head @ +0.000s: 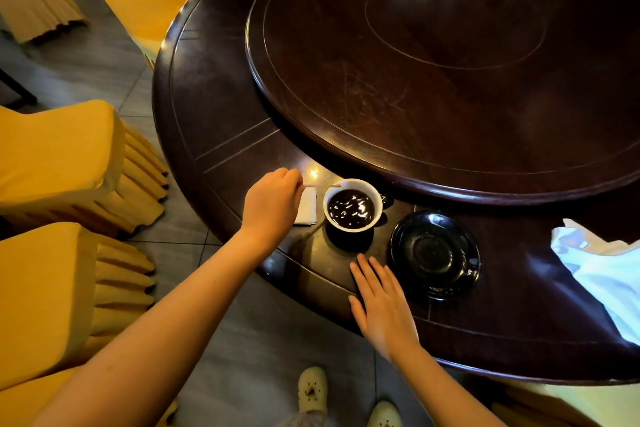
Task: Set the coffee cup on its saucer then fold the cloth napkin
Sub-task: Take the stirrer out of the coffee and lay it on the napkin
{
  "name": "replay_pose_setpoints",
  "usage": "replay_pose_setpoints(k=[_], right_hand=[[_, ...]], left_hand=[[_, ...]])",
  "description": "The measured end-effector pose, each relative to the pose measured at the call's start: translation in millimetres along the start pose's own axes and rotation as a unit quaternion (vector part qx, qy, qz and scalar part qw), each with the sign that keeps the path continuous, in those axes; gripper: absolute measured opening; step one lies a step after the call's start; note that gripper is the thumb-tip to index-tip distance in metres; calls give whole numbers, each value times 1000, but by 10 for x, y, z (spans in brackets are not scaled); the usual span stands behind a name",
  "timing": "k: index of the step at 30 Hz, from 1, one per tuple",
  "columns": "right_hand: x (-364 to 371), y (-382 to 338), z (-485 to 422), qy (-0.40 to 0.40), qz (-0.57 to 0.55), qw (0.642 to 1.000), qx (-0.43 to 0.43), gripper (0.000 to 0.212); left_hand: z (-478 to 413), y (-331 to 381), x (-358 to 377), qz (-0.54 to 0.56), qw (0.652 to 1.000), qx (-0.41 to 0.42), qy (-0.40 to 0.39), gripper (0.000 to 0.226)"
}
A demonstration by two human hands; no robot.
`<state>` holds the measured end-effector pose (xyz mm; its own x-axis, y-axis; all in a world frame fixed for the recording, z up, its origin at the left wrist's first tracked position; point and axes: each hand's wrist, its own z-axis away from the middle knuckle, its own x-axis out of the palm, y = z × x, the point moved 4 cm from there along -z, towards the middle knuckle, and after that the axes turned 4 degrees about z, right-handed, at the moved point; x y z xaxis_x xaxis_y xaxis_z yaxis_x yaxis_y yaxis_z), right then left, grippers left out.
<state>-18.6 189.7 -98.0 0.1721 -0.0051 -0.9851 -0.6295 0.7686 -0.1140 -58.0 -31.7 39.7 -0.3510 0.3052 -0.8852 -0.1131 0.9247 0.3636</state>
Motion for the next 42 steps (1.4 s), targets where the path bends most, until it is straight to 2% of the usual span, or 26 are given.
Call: replay_pose_setpoints(k=[4, 6, 8, 10, 12, 14, 17, 19, 21, 27, 30, 36, 42], right_hand=[[-10, -5, -1, 0, -4, 1000, 2, 54], [-13, -5, -3, 1, -6, 1000, 2, 54], [-12, -9, -5, -2, 0, 1000, 2, 54], [-9, -14, -7, -2, 4, 1000, 4, 54], [-3, -17, -10, -1, 4, 1000, 5, 54], [5, -14, -10, 2, 3, 1000, 5, 55], [15, -11, -10, 3, 3, 1000, 4, 55], [16, -10, -10, 3, 2, 1000, 5, 55], [12, -10, -11, 2, 1, 1000, 6, 55], [5, -19, -20, 5, 0, 1000, 9, 55], [16, -14, -24, 4, -1, 1000, 9, 55], [12, -8, -17, 6, -8, 1000, 10, 55], [12, -5, -15, 2, -10, 1000, 7, 55]], left_hand=[[91, -102, -67, 42, 998, -32, 32, 13], [148, -230, -94, 93, 989, -98, 55, 9], [250, -416, -77, 190, 958, -199, 81, 5], [404, -603, 17, 319, 882, -327, 113, 5], [580, -727, 192, 434, 769, -448, 138, 7], [749, -775, 385, 483, 684, -529, 136, 16], [928, -750, 612, 516, 617, -583, 119, 15], [1006, -721, 717, 526, 598, -593, 120, 7], [1048, -693, 783, 500, 623, -591, 116, 2], [1044, -650, 798, 311, 796, -519, 23, 8], [1030, -614, 787, 243, 850, -467, -9, 8], [1071, -551, 729, 162, 904, -396, 0, 14], [1169, -482, 693, 96, 928, -359, 0, 23]])
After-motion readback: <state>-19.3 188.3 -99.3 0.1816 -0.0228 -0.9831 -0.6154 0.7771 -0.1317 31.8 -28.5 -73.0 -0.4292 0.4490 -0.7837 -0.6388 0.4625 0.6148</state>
